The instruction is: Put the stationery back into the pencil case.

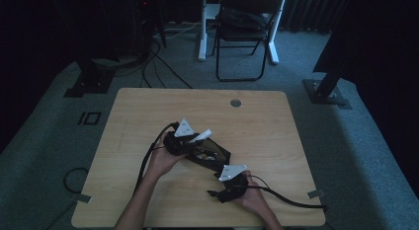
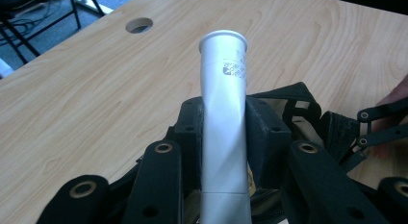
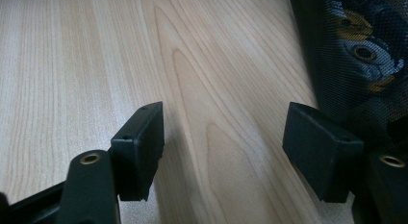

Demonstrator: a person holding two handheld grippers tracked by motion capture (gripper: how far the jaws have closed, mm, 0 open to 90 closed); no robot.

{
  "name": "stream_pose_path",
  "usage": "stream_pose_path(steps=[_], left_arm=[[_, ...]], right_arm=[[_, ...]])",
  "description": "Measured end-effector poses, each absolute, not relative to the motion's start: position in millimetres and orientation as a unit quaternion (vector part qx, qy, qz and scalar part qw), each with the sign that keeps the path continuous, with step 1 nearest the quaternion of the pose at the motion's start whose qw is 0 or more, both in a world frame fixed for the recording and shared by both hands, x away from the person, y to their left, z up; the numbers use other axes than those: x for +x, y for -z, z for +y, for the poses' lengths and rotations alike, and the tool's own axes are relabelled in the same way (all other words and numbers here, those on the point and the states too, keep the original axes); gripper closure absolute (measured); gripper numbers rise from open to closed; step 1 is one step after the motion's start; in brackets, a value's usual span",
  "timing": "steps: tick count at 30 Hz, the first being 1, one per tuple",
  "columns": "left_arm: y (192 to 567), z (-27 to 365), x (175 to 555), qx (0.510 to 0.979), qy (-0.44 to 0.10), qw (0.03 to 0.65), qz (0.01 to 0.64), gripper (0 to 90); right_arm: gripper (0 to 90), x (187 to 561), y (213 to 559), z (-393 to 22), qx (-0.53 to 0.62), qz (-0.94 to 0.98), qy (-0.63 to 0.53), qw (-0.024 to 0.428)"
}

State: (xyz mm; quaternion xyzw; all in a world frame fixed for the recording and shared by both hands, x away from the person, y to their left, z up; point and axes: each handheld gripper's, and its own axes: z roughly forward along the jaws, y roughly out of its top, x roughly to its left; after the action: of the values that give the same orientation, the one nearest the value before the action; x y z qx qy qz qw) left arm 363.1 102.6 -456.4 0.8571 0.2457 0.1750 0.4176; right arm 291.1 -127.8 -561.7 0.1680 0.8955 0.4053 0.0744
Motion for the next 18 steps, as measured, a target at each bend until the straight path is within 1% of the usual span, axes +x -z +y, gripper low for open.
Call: stream_pose_path(steps=[18], left_arm=[[464.2,95.9,367.6,0.866,-0.168,0.407,0.236,69.6]], right_arm=[[30.9,290.9,561.6,-127.7,0.168,0.896,-0.405,0.075]])
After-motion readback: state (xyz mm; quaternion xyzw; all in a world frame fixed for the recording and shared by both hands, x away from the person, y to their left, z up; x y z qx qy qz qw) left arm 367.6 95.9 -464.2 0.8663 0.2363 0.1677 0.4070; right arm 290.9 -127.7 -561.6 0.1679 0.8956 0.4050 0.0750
